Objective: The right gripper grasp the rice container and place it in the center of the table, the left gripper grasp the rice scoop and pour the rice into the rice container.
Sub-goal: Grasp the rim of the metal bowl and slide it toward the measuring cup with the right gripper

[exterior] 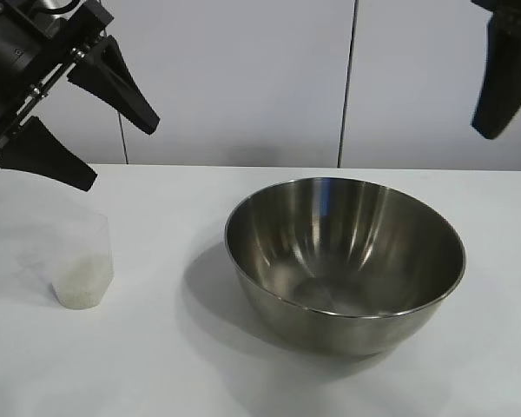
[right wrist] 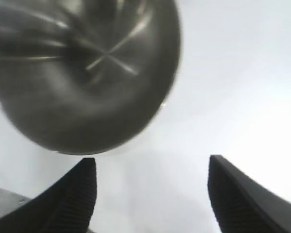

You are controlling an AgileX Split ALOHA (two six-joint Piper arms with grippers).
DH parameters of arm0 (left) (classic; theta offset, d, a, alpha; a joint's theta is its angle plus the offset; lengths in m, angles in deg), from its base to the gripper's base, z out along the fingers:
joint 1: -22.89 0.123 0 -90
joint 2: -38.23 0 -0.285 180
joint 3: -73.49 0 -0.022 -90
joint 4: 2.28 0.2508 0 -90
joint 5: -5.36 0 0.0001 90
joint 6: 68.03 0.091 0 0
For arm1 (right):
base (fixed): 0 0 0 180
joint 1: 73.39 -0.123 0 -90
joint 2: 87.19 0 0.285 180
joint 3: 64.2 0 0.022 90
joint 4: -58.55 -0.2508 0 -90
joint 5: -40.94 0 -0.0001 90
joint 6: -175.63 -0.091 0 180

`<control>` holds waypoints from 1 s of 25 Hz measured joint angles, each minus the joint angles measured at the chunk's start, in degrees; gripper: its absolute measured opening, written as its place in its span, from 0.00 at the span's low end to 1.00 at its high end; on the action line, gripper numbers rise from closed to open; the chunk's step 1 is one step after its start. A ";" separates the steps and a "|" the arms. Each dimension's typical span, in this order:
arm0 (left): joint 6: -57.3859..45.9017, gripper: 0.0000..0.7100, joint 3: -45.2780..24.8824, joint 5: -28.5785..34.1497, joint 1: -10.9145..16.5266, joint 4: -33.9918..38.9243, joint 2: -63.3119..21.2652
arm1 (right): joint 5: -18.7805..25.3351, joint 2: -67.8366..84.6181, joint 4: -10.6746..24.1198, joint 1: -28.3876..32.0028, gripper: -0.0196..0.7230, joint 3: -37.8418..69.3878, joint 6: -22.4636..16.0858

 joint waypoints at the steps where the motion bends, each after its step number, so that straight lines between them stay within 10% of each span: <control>1: 0.00 0.85 0.00 0.00 0.00 0.00 0.00 | -0.43 -0.28 0.87 0.00 0.63 0.68 -0.39; 9: 0.00 0.85 0.00 -0.05 0.00 0.00 0.00 | -14.44 -8.57 0.77 0.00 0.63 9.54 -0.81; 17: 0.00 0.85 0.00 -0.05 0.00 0.00 0.00 | -27.69 -17.08 -7.38 0.00 0.62 10.34 -0.31; 22: 0.00 0.85 0.11 -0.16 0.00 0.00 0.00 | -28.94 -18.97 -9.31 0.00 0.14 10.34 0.93; 25: 0.00 0.85 0.11 -0.95 0.00 0.00 0.00 | -27.42 -19.08 -11.46 0.11 0.06 9.74 3.28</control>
